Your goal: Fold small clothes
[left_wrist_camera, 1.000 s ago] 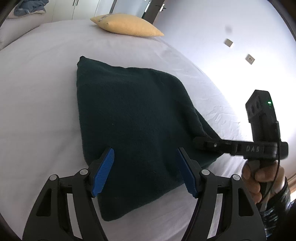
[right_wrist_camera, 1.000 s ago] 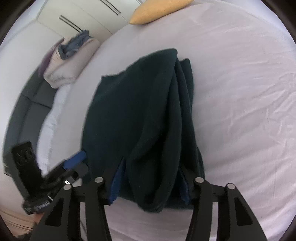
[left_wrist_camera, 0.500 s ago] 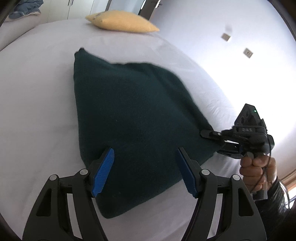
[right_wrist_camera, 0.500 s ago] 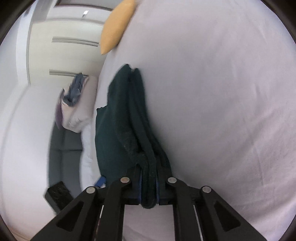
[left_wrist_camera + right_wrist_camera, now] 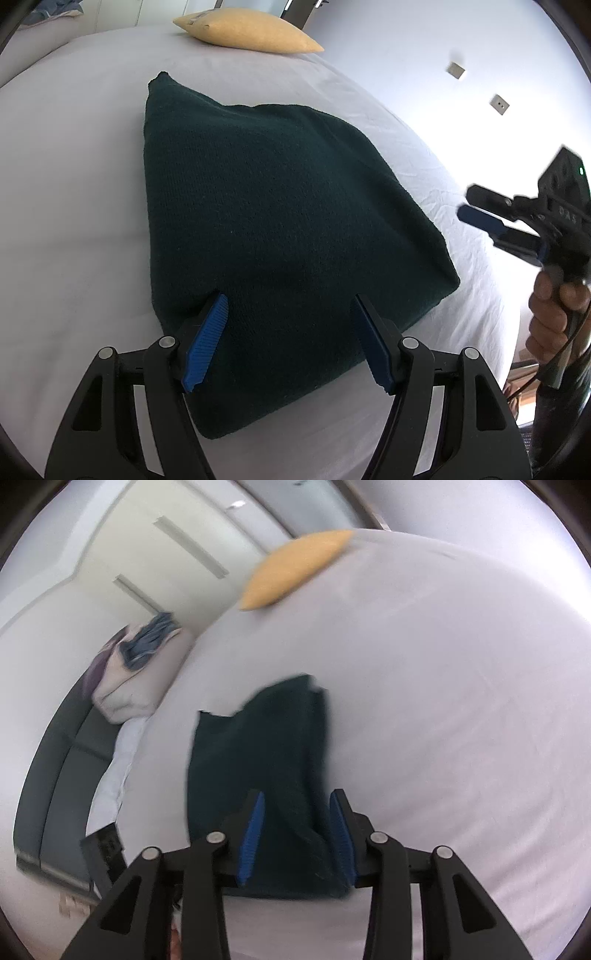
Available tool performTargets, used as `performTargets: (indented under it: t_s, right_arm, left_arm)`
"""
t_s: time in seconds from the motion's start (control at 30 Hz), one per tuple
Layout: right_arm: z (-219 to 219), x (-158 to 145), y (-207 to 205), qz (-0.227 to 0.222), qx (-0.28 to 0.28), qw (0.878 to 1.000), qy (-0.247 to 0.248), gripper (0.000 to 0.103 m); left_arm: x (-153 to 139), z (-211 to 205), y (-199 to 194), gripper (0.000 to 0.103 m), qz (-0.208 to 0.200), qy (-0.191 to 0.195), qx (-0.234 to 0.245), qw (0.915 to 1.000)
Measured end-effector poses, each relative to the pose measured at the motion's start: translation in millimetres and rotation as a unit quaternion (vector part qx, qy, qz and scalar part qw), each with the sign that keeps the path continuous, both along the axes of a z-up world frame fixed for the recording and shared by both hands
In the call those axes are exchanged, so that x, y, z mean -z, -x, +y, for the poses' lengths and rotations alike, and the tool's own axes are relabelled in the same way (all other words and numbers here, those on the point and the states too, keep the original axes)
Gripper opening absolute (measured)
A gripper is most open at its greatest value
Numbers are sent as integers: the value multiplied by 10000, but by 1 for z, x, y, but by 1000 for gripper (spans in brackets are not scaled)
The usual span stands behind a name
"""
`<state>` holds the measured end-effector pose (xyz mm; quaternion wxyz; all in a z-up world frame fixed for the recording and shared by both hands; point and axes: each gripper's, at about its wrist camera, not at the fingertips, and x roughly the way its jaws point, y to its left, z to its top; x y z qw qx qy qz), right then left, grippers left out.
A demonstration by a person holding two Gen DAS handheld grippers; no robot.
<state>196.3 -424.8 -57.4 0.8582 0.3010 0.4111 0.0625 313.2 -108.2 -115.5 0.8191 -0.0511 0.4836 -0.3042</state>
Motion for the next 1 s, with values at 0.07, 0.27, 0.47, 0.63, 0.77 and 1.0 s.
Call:
performTargets:
  t_s: [0.07,0.27,0.47,0.63,0.77,1.0]
  right_arm:
    - [12,3,-17,131,-211,9991,339,42]
    - [33,41,-33,724,-380,9947,626,12]
    - [16,51,-6,713,-152,9966,-384,9]
    - [8,78,-5,677,-79,9956,-643,5]
    - [10,61,-5,445,-196,9977,-479,20]
    - [-5,33,-21,-61,131,9996,-225,73]
  left_arm:
    - [0,0,0,67,9,20,6,10000]
    - [4,-2,4,67,-10,-160,159,9997]
    - [10,0,13,67,-9,-255,282,9993]
    - [9,-5,17,67,-28,-342,360,9988]
    - [-15,7,19,67,-122,20,242,9996]
    - [-29,43,-42,77,-60,652,-598,9961]
